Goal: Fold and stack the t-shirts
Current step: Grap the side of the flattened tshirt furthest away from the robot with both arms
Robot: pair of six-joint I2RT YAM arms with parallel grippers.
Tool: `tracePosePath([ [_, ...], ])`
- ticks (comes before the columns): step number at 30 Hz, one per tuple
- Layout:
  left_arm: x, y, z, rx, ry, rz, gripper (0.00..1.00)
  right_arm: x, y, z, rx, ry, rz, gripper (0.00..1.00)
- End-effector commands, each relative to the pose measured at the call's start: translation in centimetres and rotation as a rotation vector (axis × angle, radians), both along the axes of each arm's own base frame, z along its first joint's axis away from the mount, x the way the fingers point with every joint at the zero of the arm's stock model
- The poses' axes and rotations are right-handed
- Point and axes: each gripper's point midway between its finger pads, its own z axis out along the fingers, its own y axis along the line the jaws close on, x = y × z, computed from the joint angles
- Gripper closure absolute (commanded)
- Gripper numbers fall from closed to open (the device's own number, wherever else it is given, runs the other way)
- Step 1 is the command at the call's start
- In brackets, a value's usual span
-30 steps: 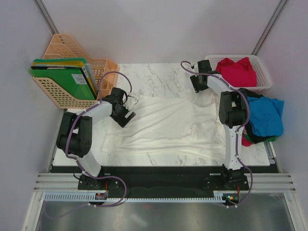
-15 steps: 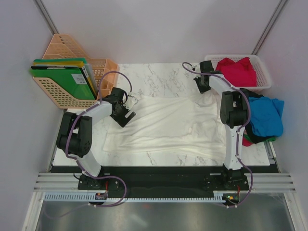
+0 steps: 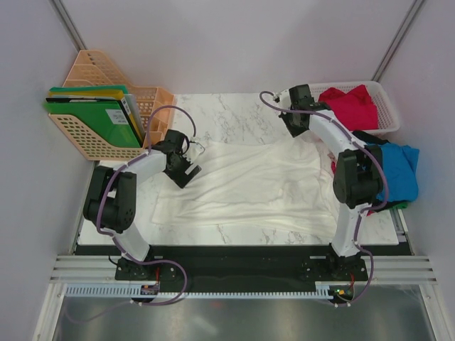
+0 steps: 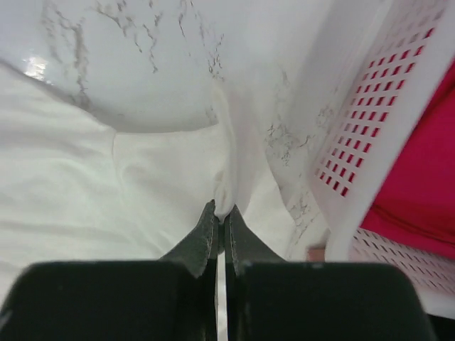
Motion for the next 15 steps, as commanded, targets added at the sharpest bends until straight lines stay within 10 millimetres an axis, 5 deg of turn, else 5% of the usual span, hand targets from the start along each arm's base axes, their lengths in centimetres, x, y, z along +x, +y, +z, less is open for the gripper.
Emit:
tracePosePath([
  [1,-1.1,-0.1,-0.8,0.009,0.016,-0.015,0.0,-1.8,0.2,5.5,0.004,-0.097,0.042,1.0],
  [6,-1.4,0.3,-0.5,0.027,0.005,-0.018,0.0,-6.2,0.2,7.0,0.017,-0.089,0.083,1.0],
  [15,-1.6,0.5,1.4,0.038,-0.035,-0.022,0.0,-19.1,-1.3,6.6,0.036,0.131,0.182,1.0],
])
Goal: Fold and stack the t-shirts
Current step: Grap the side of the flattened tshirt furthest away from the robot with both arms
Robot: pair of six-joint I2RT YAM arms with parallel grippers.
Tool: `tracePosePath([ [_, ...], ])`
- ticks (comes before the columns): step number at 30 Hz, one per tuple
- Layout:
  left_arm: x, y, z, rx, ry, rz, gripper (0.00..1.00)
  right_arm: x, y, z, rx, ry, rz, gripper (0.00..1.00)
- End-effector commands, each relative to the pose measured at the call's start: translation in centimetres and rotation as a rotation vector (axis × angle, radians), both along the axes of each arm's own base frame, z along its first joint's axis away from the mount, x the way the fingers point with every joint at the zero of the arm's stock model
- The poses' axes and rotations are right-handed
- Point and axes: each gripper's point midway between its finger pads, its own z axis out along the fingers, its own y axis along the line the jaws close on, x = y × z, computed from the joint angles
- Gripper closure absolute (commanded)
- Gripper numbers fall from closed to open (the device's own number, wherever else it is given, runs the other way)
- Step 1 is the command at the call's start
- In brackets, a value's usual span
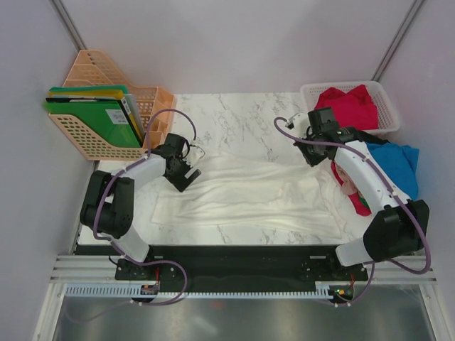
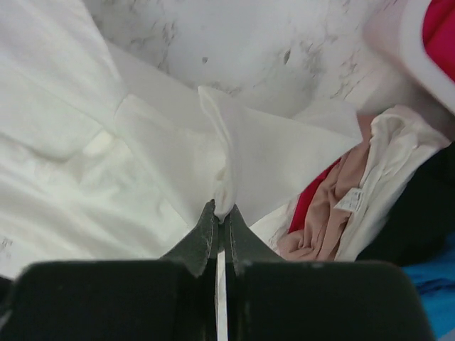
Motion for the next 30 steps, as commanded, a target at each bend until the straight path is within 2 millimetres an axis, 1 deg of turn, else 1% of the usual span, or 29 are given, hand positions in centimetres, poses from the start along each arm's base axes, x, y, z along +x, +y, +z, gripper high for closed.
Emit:
tracePosePath([
  [1,-0.5,0.4,1.2,0.029,-0.016,-0.015,0.0,-5.9,-0.4,0.1,-0.006,0.145,0.088,0.97],
  [2,-0.4,0.4,1.6,0.03,-0.026,-0.014,0.0,-7.0,-0.6,-0.1,-0.023,0.182,0.143,0.88],
  [3,-0.3,0.4,1.8,0.035,-0.032,-0.015,0.0,-8.9,-1.0,-0.5,-0.035,0.248,0.156,0.76],
  [4,-0.4,0.4,1.9,0.036,-0.032,-0.016,0.0,-10.0,-1.5,-0.5,-0.05,0.261,0.172,0.62],
  [5,-0.4,0.3,2.0,0.036,-0.035,-0.016,0.0,-10.5,-1.9,-0.5,-0.068,0.263,0.186,0.42],
  [6,-0.3,0.3,2.1,0.035,-0.037,-0.015,0.0,-11.1,-2.6,-0.3,-0.095,0.234,0.183,0.34],
  [8,-0.2,0.4,2.1,0.044,-0.033,-0.015,0.0,-11.5,-3.2,-0.1,-0.118,0.21,0.19,0.19],
  [10,-0.2,0.3,2.0,0.048,-0.03,-0.017,0.0,-12.0,-4.0,-0.1,-0.153,0.202,0.18,0.17],
  [13,-0.3,-0.1,2.0,0.053,-0.03,-0.028,0.0,-11.7,-4.4,0.0,-0.165,0.166,0.155,0.16],
  [15,-0.3,-0.3,2.0,0.051,-0.03,-0.032,0.0,-10.8,-4.2,-0.1,-0.154,0.128,0.137,0.25],
  [16,-0.4,-0.4,1.8,0.053,-0.023,-0.03,0.0,-10.3,-4.0,-0.3,-0.146,0.116,0.133,0.31],
  [17,-0.6,-0.6,1.7,0.052,-0.02,-0.037,0.0,-9.8,-3.6,-0.5,-0.127,0.11,0.13,0.51],
  [18,-0.6,-0.7,1.6,0.054,-0.018,-0.036,0.0,-8.9,-3.1,-1.3,-0.111,0.114,0.125,0.59],
  [19,-0.7,-1.0,1.4,0.055,-0.012,-0.039,0.0,-8.4,-2.7,-1.7,-0.092,0.123,0.109,0.77],
  [20,-0.7,-1.1,1.4,0.057,-0.013,-0.038,0.0,-8.0,-1.9,-2.2,-0.055,0.138,0.113,0.83],
  [21,-0.7,-1.2,1.3,0.057,-0.014,-0.038,0.0,-6.9,-1.2,-3.1,-0.035,0.164,0.114,0.84],
  [23,-1.0,-1.5,1.2,0.057,-0.012,-0.038,0.0,-5.8,0.0,-3.8,0.015,0.187,0.102,0.85],
  [24,-1.0,-1.6,1.3,0.056,-0.016,-0.04,0.0,-4.7,0.5,-4.7,0.025,0.202,0.102,0.82],
  [25,-1.0,-1.6,1.2,0.058,-0.015,-0.041,0.0,-4.1,0.8,-5.1,0.03,0.205,0.098,0.77],
  [26,-1.1,-1.5,1.1,0.065,-0.016,-0.041,0.0,-3.5,0.9,-5.5,0.032,0.211,0.086,0.63],
  [27,-1.1,-1.4,1.1,0.07,-0.017,-0.04,0.0,-2.6,1.2,-6.5,0.033,0.227,0.084,0.56],
  [28,-1.1,-1.2,0.9,0.079,-0.019,-0.045,0.0,-2.2,1.3,-6.8,0.033,0.232,0.079,0.45],
  [30,-1.2,-0.9,0.9,0.094,-0.022,-0.046,0.0,-1.3,1.6,-7.6,0.035,0.243,0.072,0.4],
])
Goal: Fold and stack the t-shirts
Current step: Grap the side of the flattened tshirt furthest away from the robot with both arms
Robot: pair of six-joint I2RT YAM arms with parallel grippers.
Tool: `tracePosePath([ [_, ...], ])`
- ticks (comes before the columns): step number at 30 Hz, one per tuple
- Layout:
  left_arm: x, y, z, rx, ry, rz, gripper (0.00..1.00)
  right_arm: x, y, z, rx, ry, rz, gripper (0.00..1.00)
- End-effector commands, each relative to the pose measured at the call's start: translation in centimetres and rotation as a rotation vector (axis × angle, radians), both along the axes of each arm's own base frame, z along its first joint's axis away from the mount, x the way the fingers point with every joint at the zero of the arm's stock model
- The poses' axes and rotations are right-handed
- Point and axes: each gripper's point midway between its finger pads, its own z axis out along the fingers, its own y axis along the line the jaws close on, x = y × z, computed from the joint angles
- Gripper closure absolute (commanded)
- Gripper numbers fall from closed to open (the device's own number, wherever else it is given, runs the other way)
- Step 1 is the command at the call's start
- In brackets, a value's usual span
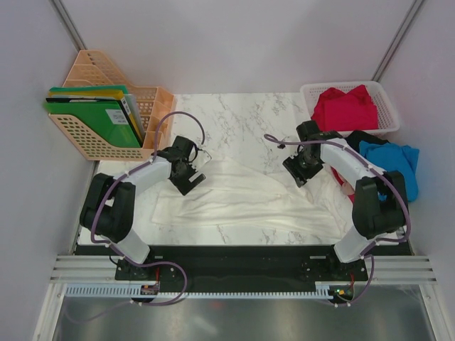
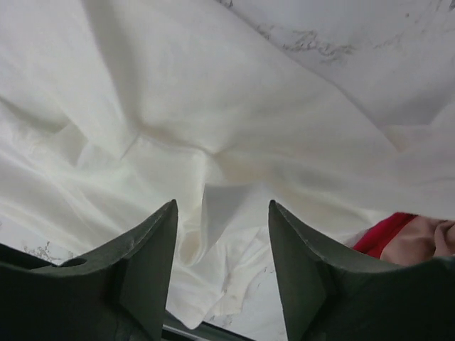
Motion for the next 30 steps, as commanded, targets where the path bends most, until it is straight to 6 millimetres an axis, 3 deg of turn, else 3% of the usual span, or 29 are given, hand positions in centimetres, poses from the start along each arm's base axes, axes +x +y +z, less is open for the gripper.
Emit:
tracePosePath([
  [1,0.0,0.6,0.0,0.026,-0.021,0.012,0.0,3.6,1.6,0.9,0.065,-0.09,-0.029,0.38],
  [6,0.1,0.6,-0.3,0.03,-0.023,0.007,0.0,4.5,1.6,0.2,0.054,-0.09,-0.043,0.37],
  [12,0.3,0.4,-0.1,0.019,-0.028,0.007,0.0,4.2,1.1,-0.8,0.026,-0.084,-0.044,0.48],
  [24,0.2,0.4,0.2,0.014,-0.039,0.007,0.0,2.4,-0.2,-1.9,-0.031,-0.043,-0.036,0.46],
  [25,0.1,0.5,0.2,0.017,-0.038,0.006,0.0,2.3,-0.3,-2.0,-0.033,-0.04,-0.039,0.52],
  [27,0.1,0.5,0.2,0.019,-0.039,0.005,0.0,2.0,-0.4,-2.0,-0.036,-0.041,-0.037,0.72],
  [28,0.1,0.5,0.2,0.02,-0.039,0.004,0.0,2.0,-0.6,-1.9,-0.046,-0.047,-0.04,0.93],
  [29,0.2,0.5,0.3,0.018,-0.044,0.006,0.0,2.0,-0.7,-1.7,-0.049,-0.054,-0.043,1.0],
  [30,0.2,0.5,0.5,0.017,-0.046,0.006,0.0,1.8,-0.7,-1.7,-0.051,-0.053,-0.045,1.0],
])
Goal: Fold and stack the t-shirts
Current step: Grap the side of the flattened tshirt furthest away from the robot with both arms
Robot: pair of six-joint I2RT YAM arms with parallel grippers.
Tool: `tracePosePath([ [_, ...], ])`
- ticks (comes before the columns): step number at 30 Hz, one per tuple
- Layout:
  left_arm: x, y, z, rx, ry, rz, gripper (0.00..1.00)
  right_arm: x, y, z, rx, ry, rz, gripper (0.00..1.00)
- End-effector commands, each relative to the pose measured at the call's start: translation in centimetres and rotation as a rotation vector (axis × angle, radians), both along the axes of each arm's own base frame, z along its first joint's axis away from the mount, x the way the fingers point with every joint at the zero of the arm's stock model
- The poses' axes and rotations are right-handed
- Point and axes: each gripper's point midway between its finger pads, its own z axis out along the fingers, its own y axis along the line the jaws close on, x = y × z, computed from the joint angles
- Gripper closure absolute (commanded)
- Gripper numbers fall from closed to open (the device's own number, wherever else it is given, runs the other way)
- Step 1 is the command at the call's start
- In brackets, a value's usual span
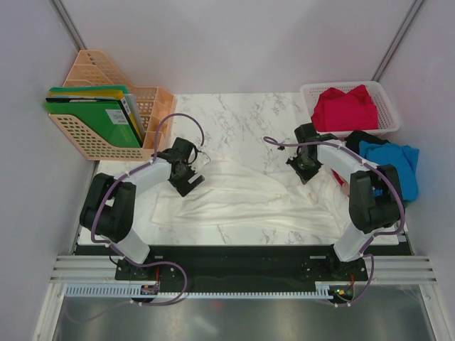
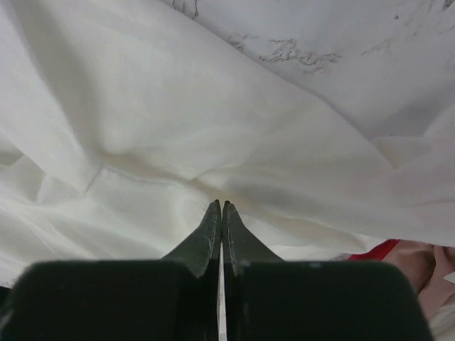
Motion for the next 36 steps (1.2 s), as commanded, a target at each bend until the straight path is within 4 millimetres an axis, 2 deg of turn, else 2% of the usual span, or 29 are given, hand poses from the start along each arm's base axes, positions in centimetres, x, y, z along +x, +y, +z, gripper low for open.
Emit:
tracePosePath([
  [1,0.5,0.0,0.9,-0.004,-0.046,-0.002,0.0,0.0,-0.6,1.1,-0.017,-0.042,-0.011,1.0],
  [4,0.4,0.2,1.1,0.002,-0.053,-0.004,0.0,-0.7,-1.7,2.1,-0.067,-0.069,-0.009,1.0],
  [7,0.0,0.5,1.1,0.012,-0.056,-0.006,0.0,-2.0,-2.7,3.8,-0.079,-0.103,-0.007,1.0],
  [12,-0.2,0.7,0.9,0.02,-0.06,-0.018,0.0,-5.5,-3.8,7.4,-0.075,-0.136,-0.001,0.98],
  [14,0.0,0.7,0.8,0.023,-0.059,-0.019,0.0,-7.1,-4.2,8.3,-0.081,-0.128,0.015,0.83],
  [15,0.2,0.6,0.9,0.022,-0.062,-0.019,0.0,-7.7,-4.5,8.5,-0.094,-0.123,0.02,0.5],
  [16,0.3,0.5,0.9,0.022,-0.062,-0.02,0.0,-8.1,-4.8,8.8,-0.103,-0.121,0.023,0.39],
  [18,0.7,0.3,1.1,0.018,-0.067,-0.019,0.0,-9.2,-5.4,9.3,-0.127,-0.108,0.035,0.25],
  [22,0.9,0.3,1.4,0.013,-0.073,-0.017,0.0,-10.1,-6.6,10.3,-0.178,-0.12,0.025,0.21],
  [26,0.8,0.3,1.9,-0.004,-0.108,0.005,0.0,-9.2,-6.7,12.0,-0.174,-0.207,0.0,0.21],
  [29,1.9,-0.3,4.6,-0.066,-0.23,0.019,0.0,-8.7,-5.8,12.4,-0.113,-0.266,-0.033,0.21],
  [30,2.3,-0.5,6.1,-0.089,-0.28,0.018,0.0,-8.6,-5.5,12.3,-0.081,-0.284,-0.074,0.21],
  [33,3.2,-1.0,8.3,-0.106,-0.34,-0.025,0.0,-8.7,-3.5,11.2,0.041,-0.293,-0.084,0.21],
  [36,4.4,-1.3,9.9,-0.089,-0.361,-0.063,0.0,-8.1,-3.3,11.3,0.056,-0.295,-0.106,0.21],
])
